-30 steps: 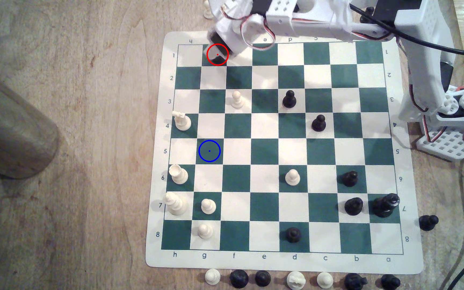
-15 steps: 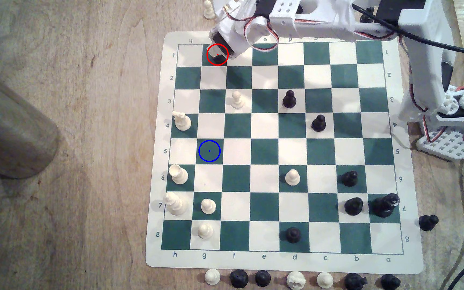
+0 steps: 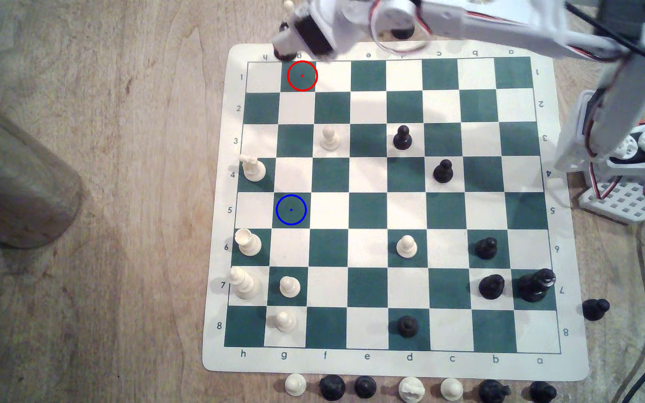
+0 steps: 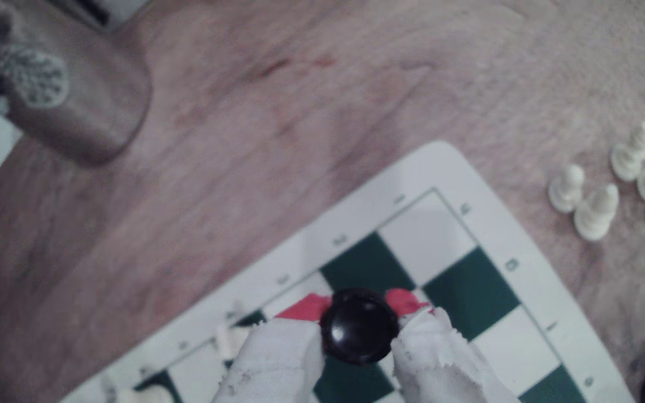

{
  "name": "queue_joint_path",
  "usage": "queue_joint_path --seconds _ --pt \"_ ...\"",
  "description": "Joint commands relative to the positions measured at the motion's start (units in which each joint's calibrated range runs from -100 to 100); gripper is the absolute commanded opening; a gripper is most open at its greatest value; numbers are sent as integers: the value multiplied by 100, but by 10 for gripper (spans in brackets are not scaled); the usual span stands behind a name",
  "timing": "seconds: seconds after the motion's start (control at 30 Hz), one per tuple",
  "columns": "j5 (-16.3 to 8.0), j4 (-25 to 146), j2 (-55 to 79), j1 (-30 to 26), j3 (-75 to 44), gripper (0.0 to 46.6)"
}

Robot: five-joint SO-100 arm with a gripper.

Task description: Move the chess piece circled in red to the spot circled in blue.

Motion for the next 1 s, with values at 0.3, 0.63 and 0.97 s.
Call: queue_joint_path --seconds 0.3,0.63,0.97 --pt "88 109 -1003 -1602 470 3" --pt "127 -55 -138 -2032 479 3" --pt "147 -465 788 -2079 488 3"
